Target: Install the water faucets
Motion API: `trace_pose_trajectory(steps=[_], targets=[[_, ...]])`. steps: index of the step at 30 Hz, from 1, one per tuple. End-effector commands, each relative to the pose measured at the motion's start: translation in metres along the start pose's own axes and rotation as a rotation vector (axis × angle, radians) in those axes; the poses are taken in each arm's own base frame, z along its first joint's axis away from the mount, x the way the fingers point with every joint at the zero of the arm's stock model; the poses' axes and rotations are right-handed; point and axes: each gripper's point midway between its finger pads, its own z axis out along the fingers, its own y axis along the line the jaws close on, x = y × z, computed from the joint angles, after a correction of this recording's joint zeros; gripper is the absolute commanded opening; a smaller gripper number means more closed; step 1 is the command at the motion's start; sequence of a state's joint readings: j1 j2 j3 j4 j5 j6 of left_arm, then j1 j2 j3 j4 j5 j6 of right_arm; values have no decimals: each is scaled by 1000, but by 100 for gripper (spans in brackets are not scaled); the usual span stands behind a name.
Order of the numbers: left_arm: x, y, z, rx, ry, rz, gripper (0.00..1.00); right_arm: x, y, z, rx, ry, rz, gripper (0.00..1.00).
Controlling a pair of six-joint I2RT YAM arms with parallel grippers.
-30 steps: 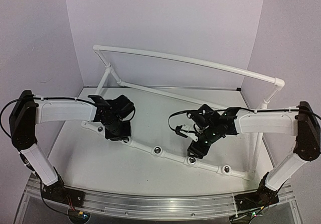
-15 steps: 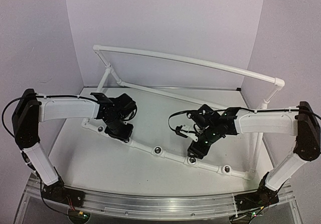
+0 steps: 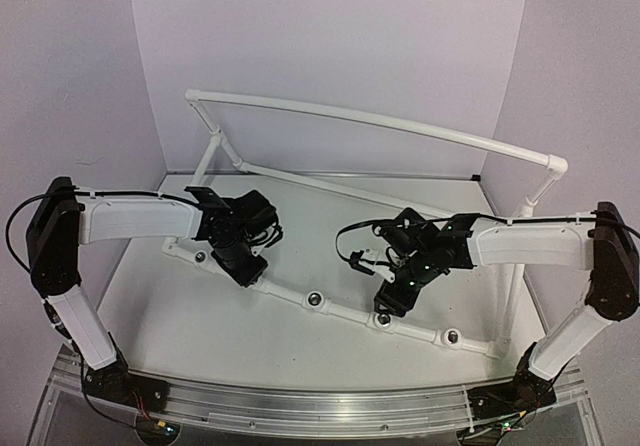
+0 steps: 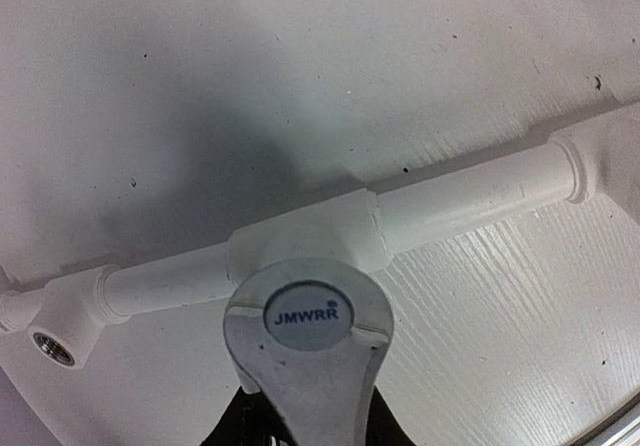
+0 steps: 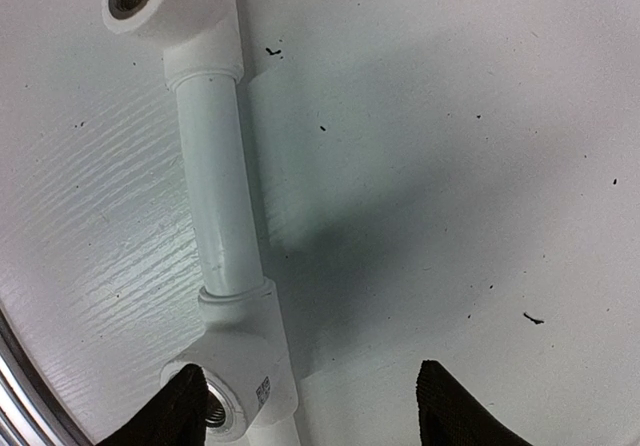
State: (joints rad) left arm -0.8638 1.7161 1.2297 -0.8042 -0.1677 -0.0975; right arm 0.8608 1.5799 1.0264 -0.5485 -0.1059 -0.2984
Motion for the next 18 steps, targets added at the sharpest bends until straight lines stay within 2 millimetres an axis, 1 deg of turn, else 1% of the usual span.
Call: trace_pose_trajectory(steps=[1,3,6,9,11,14,16,18], targets=[[29,-7,-2,27,104,116,33,-4,0,-8,-1,-12,-8,69],[23,-7,-10,32,75,100,45,-4,0,-9,1,-13,-9,69],[12,-6,-26,41,2,65,59,-5,0,-10,2,-16,-9,70],[1,-4,-43,45,-69,25,67,-7,-1,-12,6,-20,-11,70],[-5,-2,-54,47,-110,-7,76,-10,-3,-15,13,-28,-18,70],[-12,0,-70,62,-174,-72,88,-22,-8,-23,30,-54,-29,72],[-15,0,-82,84,-222,-130,98,-36,-11,-29,41,-83,-36,73],[-17,3,-97,97,-269,-196,100,-51,-15,-37,52,-116,-42,74]])
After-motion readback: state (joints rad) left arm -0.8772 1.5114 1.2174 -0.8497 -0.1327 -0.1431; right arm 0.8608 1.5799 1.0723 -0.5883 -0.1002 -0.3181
